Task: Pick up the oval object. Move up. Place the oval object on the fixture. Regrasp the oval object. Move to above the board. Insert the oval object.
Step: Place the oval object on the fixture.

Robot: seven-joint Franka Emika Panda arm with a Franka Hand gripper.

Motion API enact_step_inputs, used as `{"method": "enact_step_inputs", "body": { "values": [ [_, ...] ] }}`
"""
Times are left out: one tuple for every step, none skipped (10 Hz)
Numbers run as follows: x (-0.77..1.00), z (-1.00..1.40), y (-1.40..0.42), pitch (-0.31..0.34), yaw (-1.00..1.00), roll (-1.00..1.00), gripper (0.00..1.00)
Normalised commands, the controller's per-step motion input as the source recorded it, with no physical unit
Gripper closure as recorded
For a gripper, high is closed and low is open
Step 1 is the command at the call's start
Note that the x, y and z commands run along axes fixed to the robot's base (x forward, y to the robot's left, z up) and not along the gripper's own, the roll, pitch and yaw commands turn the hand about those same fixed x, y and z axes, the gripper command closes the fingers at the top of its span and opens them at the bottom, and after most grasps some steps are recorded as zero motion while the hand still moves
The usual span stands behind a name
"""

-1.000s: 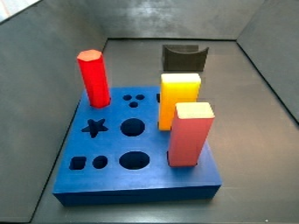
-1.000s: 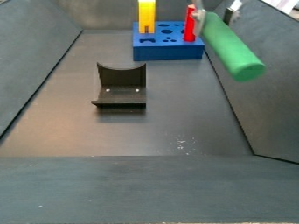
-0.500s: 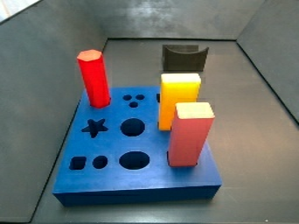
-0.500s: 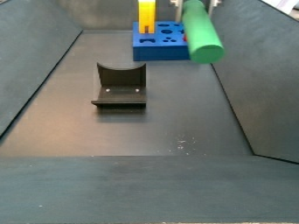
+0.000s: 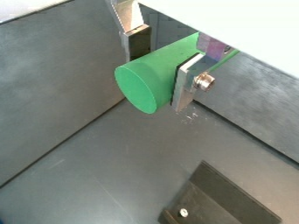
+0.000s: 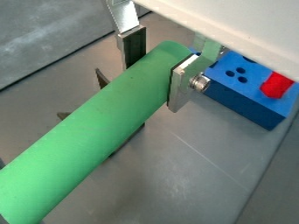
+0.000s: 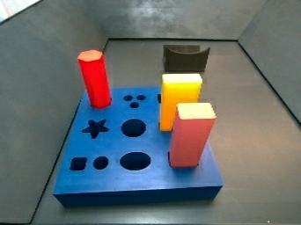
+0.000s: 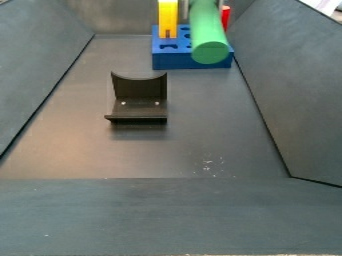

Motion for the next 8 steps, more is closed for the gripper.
{"method": "enact_step_inputs", "body": {
  "values": [
    [1.0, 0.04, -0.07, 0.138, -0.02, -0.12, 1.0],
    [1.0, 0.04, -0.05, 0.148, -0.02, -0.12, 1.0],
    [1.0, -0.27, -0.51, -0.002, 0.04, -1.0, 1.0],
    [1.0, -0.28, -0.49, -0.004, 0.04, -1.0, 1.0],
    [1.0, -0.24, -0.37, -0.006, 0.03, -1.0, 1.0],
    [1.0, -0.18, -0.26, -0.003, 0.03, -1.0, 1.0],
    [1.0, -0.15, -0.21, 0.007, 0.02, -1.0, 1.0],
    [1.0, -0.11, -0.14, 0.026, 0.02, -1.0, 1.0]
  ]
}}
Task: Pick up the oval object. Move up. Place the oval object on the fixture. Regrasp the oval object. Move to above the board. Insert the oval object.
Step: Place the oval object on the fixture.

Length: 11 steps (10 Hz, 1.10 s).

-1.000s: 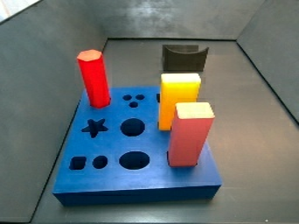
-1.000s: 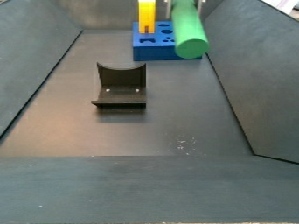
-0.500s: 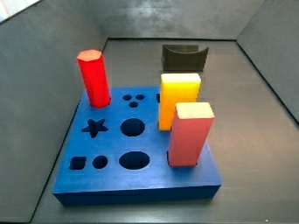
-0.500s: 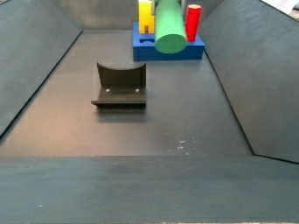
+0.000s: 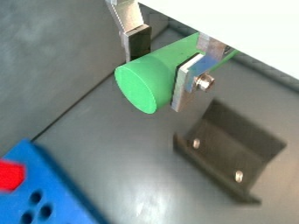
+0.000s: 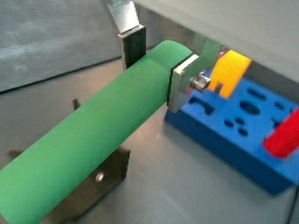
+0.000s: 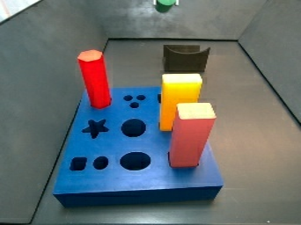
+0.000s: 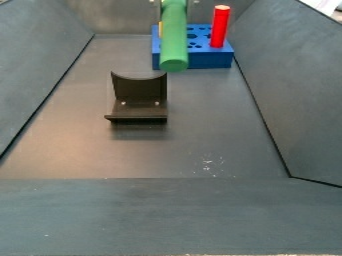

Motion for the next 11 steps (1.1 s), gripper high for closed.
{"method": "enact_step_inputs", "body": {
  "values": [
    [1.0, -0.09, -0.1, 0.035, 0.01, -1.0, 1.0],
    [0.97, -0.07, -0.05, 0.048, 0.01, -1.0, 1.0],
    [0.86, -0.05, -0.01, 0.063, 0.0, -1.0, 1.0],
    [0.78, -0.04, 0.01, 0.072, -0.01, -1.0, 1.0],
    [0.7, -0.03, 0.02, 0.083, -0.02, -1.0, 1.0],
    [0.59, -0.03, 0.03, 0.097, -0.04, -1.0, 1.0],
    [0.52, -0.03, 0.04, 0.11, -0.05, -1.0, 1.0],
    [0.44, -0.02, 0.04, 0.123, -0.07, -1.0, 1.0],
    [0.37, -0.02, 0.04, 0.136, -0.1, -1.0, 1.0],
    [0.28, -0.02, 0.04, 0.14, -0.13, -0.89, 1.0],
    [0.22, -0.02, 0.05, 0.125, -0.15, -0.72, 1.0]
  ]
}}
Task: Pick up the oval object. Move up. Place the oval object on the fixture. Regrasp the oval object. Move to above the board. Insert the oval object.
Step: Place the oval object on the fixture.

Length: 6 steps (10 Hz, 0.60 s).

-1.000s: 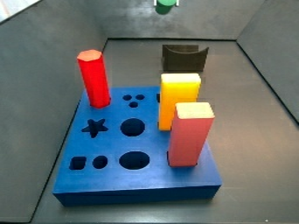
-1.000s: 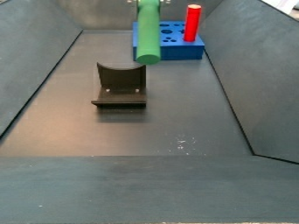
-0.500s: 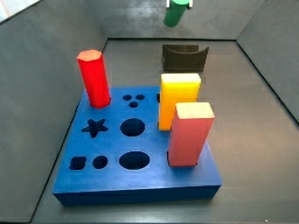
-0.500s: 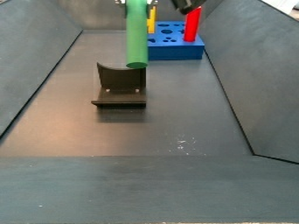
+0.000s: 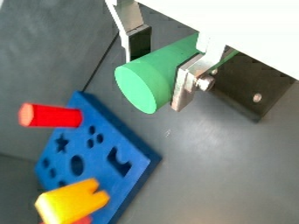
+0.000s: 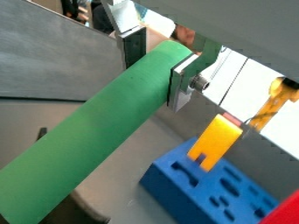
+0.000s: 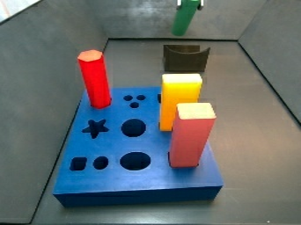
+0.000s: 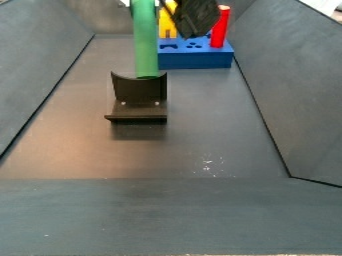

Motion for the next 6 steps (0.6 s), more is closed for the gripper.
{"method": "enact_step_inputs", "body": {
  "values": [
    [0.16, -0.02, 0.05, 0.104, -0.16, -0.54, 1.0],
    [0.1, -0.02, 0.05, 0.085, -0.16, -0.37, 1.0],
    [0.06, 0.0, 0.04, 0.037, -0.16, -0.21, 1.0],
    [0.09, -1.0, 0.12, -0.057, -0.19, -0.18, 1.0],
    [0.09, -1.0, 0.13, -0.08, -0.17, -0.17, 1.0],
    [0.11, -1.0, 0.12, -0.092, -0.14, -0.17, 1.0]
  ]
}}
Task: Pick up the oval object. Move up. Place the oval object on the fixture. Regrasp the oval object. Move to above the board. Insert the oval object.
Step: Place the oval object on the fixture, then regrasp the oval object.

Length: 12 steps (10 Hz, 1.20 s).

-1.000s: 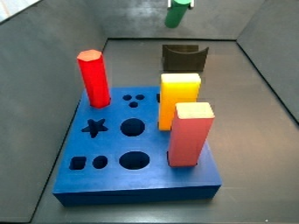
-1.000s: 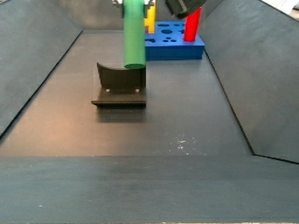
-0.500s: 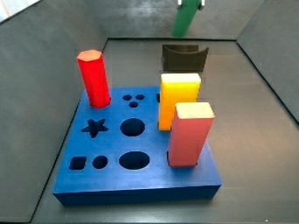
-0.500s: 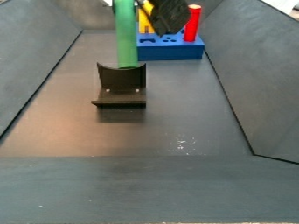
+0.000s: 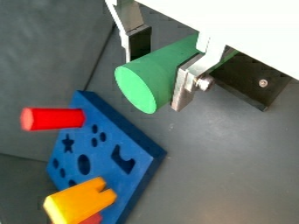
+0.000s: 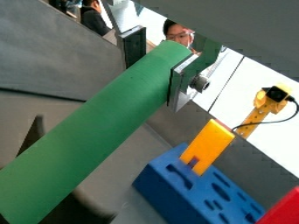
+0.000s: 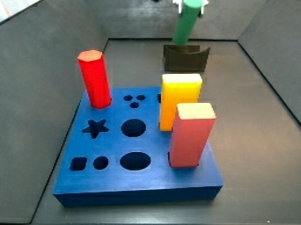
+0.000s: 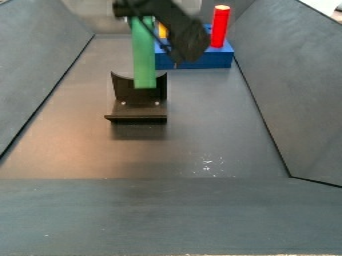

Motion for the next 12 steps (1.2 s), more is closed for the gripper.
{"method": "enact_step_inputs", "body": {
  "values": [
    [0.12, -1.0, 0.11, -0.092, -0.09, -0.13, 1.0],
    [0.12, -1.0, 0.11, -0.1, -0.06, -0.11, 1.0],
    [0.12, -0.9, 0.09, -0.104, -0.03, -0.1, 1.0],
    [0.1, -0.78, 0.07, -0.1, -0.02, -0.09, 1.0],
    [0.08, -0.56, 0.05, -0.083, 0.01, -0.08, 1.0],
    [0.07, -0.41, 0.04, -0.075, 0.02, -0.07, 1.0],
    [0.06, -0.26, 0.03, -0.068, 0.02, -0.07, 1.0],
    [0.06, -0.19, 0.02, -0.059, 0.02, -0.07, 1.0],
    [0.0, 0.0, 0.0, 0.0, 0.0, 0.0, 0.0],
    [0.0, 1.0, 0.0, 0.058, 0.07, -0.02, 0.0],
    [0.0, 1.0, 0.0, 0.058, 0.06, -0.01, 0.0],
    [-0.02, 1.0, 0.01, 0.073, 0.05, 0.0, 0.0]
  ]
}}
